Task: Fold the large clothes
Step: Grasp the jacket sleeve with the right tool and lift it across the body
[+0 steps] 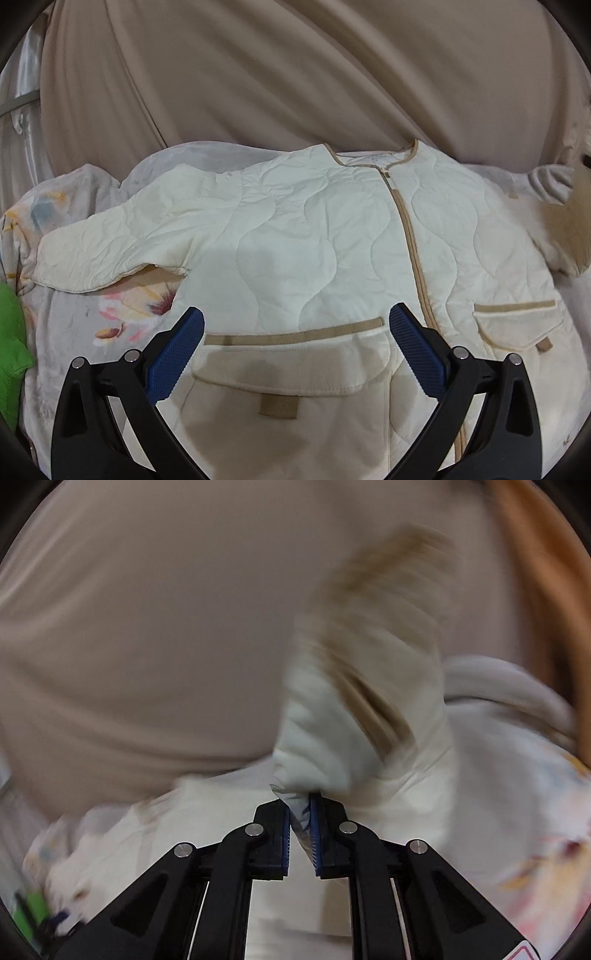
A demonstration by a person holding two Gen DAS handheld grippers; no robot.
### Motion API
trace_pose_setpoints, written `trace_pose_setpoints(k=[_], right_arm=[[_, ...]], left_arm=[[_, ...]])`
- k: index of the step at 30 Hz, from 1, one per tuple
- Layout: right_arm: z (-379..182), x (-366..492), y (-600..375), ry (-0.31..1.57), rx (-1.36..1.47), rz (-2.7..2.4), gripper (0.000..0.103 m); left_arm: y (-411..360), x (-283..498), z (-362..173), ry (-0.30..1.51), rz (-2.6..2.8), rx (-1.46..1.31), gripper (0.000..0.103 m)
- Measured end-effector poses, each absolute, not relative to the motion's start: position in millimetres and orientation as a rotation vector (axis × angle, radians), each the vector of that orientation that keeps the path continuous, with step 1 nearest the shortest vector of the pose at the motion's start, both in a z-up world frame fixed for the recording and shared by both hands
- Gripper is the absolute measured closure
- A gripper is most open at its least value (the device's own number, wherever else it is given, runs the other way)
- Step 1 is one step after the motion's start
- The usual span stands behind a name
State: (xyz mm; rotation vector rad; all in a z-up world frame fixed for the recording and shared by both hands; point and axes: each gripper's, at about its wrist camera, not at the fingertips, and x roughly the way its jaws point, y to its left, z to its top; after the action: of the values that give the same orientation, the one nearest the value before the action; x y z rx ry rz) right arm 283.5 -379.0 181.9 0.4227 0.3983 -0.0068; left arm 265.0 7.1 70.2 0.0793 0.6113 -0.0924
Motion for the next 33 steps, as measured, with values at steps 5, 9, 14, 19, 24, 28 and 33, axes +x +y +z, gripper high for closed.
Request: trace_pose_setpoints(k=[5, 9, 14, 19, 24, 28, 33], right_arm=[[161, 366, -199, 0.563, 0.272, 0.338, 0.09], [99, 412, -112, 0.763, 0.19, 0.418, 0.067], [105, 374, -140, 0.725, 0.232, 0.423, 0.053], [109, 303, -247, 0.636, 0.327, 0.243, 0.032], [58, 269, -347, 0.734, 0.59, 0.097, 0.031], [29, 277, -372, 0.755, 0.796, 0.134, 0.031], [31, 319, -370, 0.698, 0.857, 0.146, 0.092]], left_arm=[[25, 269, 80, 0.606, -0.073, 0.051, 0.005], [29, 286, 75, 0.643, -0.065, 0.081, 0.005], [40, 320, 58, 0.766, -0.187, -0.055, 0.005], [43, 368, 30, 0.935, -0.316, -0.283, 0.005], [43, 396, 22, 0.939, -0.317, -0.367, 0.047], [36, 407, 43, 0.873, -0.343, -0.329, 0.096], [31, 405, 105, 0.666, -0.28, -0.218, 0.098]])
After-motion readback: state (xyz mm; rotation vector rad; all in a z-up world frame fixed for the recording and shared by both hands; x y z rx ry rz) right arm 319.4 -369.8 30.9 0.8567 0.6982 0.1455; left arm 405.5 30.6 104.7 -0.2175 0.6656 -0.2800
